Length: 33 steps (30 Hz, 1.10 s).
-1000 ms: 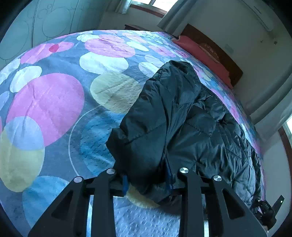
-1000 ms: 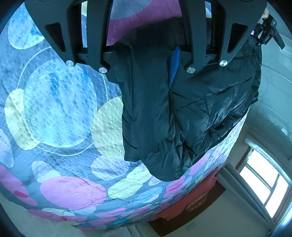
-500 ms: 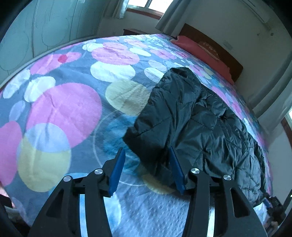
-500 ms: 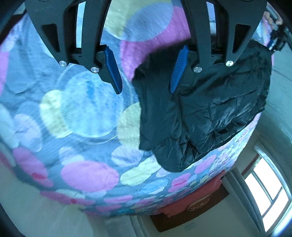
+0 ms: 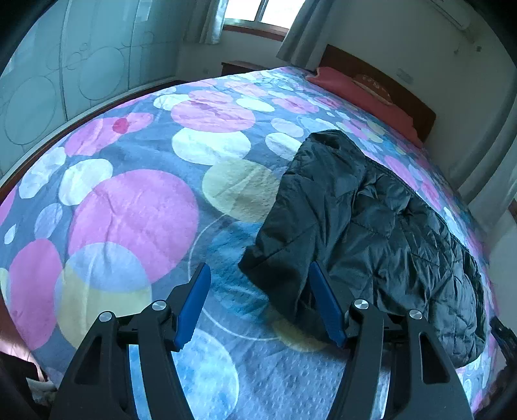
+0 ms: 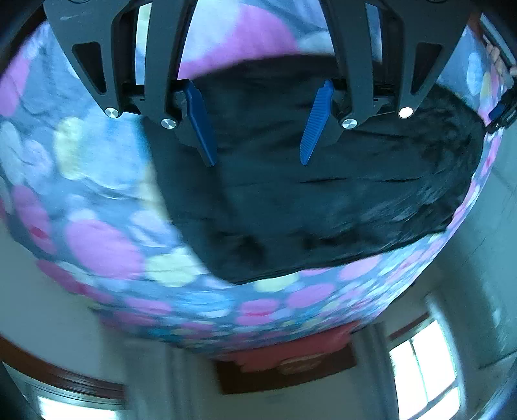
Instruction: Fold large clothes
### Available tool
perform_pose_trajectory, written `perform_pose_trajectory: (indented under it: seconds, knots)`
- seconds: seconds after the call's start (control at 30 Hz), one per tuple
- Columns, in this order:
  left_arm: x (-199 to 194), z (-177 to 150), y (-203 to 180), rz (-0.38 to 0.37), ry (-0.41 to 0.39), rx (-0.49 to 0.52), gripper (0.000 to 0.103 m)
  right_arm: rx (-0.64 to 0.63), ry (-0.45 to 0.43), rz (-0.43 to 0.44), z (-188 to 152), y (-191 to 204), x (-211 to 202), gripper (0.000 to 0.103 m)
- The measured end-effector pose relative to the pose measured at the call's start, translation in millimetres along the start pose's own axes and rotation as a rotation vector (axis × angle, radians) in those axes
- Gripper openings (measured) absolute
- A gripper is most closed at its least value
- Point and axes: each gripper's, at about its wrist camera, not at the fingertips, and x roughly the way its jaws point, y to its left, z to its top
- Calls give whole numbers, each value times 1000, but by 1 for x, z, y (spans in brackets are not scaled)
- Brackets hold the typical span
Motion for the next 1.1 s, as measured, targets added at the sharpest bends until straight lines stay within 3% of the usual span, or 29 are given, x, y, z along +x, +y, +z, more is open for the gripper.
perform_pose_trajectory:
  seconds: [0.27,0.4,0.47,0.83,1.1]
  knots:
    - [12,19,-12,3,-13,11,64,-174,-20,-26,29,96,53,52]
    - [23,29,-18,6,-12,10,69,-236,19,-109,24,118,89,52]
    - [29,33,-21,4,-5,14,70,-247,64,-135,14,119,111,52]
    - [80,60,-37,-81,92,23,76,-247,29,-149,1,120,120,53]
    - [134,61,-29,-212,278,-27,85,-245,11,-150,-7,119,117,53]
